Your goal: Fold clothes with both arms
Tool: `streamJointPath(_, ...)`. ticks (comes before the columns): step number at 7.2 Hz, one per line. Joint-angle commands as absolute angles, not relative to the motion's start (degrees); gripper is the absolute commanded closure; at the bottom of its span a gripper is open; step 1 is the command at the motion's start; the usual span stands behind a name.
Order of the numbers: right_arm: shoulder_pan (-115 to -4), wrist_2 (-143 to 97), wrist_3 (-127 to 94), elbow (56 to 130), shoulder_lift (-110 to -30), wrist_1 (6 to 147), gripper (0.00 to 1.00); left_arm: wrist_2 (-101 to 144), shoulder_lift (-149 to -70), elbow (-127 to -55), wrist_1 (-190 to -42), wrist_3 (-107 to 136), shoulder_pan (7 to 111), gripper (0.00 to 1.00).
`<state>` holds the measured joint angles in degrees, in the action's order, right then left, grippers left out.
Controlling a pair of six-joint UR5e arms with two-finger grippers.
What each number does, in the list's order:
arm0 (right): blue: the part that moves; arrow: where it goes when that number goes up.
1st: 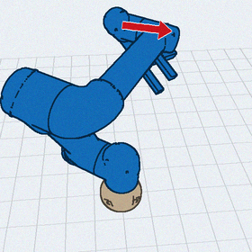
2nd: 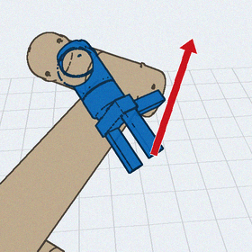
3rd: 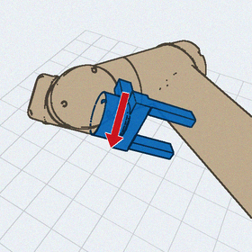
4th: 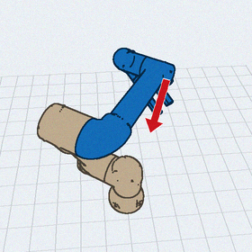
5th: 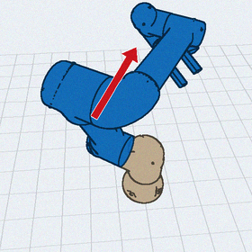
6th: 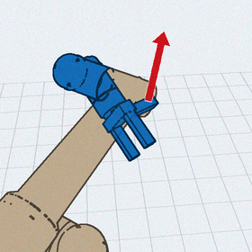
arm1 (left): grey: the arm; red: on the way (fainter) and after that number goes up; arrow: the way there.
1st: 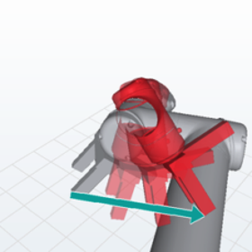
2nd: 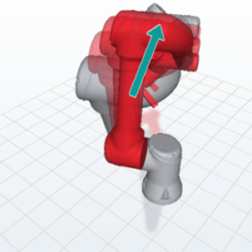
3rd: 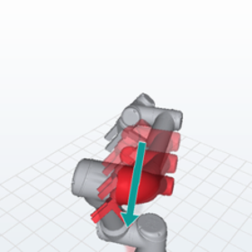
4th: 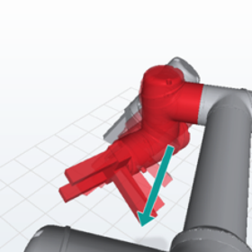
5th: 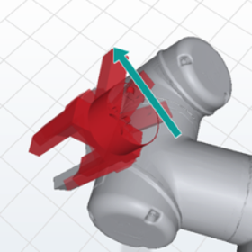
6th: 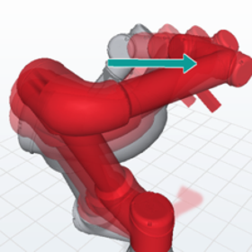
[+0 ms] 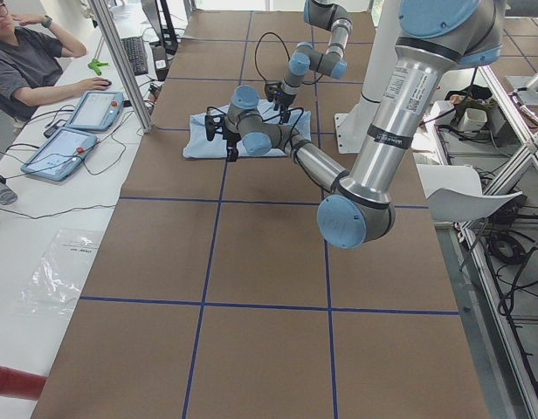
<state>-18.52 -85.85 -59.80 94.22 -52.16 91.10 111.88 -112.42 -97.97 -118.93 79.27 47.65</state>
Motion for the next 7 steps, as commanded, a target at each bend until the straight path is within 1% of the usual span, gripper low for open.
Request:
streamJointPath(1, -18.28, -85.87, -59.68, 94.13, -52.65, 91.75, 0.0, 111.88, -112.67, -97.73, -119.09, 79.63, 47.55, 0.0)
streamJointPath(5, -18.1, -86.04, -59.07, 95.0, -54.22, 91.84, 0.0, 111.97, -112.85, -97.73, -119.18, 80.24, 47.11, 0.0)
streamJointPath(7, -20.55, -86.57, -54.43, 99.72, -57.72, 93.15, 0.0, 111.97, -113.55, -97.82, -119.18, 82.78, 45.97, 0.0)
